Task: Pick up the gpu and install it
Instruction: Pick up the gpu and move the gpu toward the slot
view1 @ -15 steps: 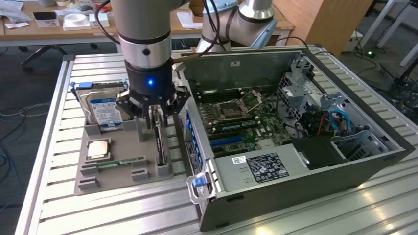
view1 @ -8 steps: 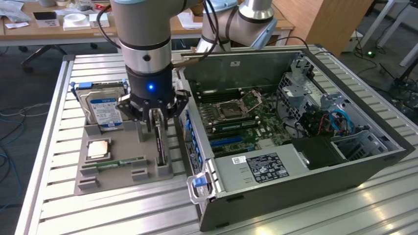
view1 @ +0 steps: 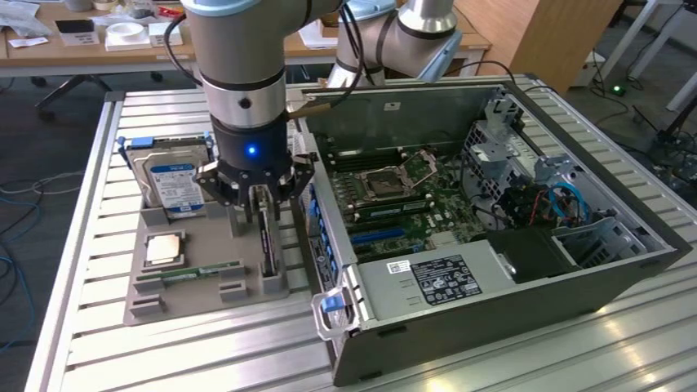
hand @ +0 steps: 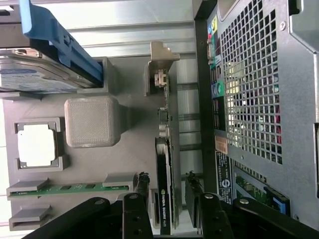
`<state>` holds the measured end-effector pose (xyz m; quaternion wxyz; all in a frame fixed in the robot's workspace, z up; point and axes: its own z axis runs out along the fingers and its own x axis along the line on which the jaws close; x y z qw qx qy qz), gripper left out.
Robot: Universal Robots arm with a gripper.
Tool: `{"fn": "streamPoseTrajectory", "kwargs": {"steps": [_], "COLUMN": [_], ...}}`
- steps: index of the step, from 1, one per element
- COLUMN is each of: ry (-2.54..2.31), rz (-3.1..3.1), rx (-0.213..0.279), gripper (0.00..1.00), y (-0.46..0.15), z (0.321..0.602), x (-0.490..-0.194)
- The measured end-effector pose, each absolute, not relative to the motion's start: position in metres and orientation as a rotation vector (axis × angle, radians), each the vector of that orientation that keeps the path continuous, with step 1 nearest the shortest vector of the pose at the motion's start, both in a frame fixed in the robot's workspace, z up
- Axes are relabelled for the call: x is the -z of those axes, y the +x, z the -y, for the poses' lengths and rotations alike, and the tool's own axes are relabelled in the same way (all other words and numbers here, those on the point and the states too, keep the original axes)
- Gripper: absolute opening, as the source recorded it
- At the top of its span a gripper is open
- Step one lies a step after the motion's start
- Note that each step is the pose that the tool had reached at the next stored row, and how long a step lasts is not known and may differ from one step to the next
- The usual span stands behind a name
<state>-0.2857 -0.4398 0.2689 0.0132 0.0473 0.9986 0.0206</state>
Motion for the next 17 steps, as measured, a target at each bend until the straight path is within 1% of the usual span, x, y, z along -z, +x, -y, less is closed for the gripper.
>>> {"fn": "streamPoseTrajectory", "kwargs": {"steps": [12,17], "ry": [0.148,0.148], "rz": [-3.111,-3.111], "rx": [-0.064,-0.063], "gripper": [0.43,0.43], "y": [-0.286,-0.286], "z": [0.44,0.44], "x": [-0.251,-0.248]}}
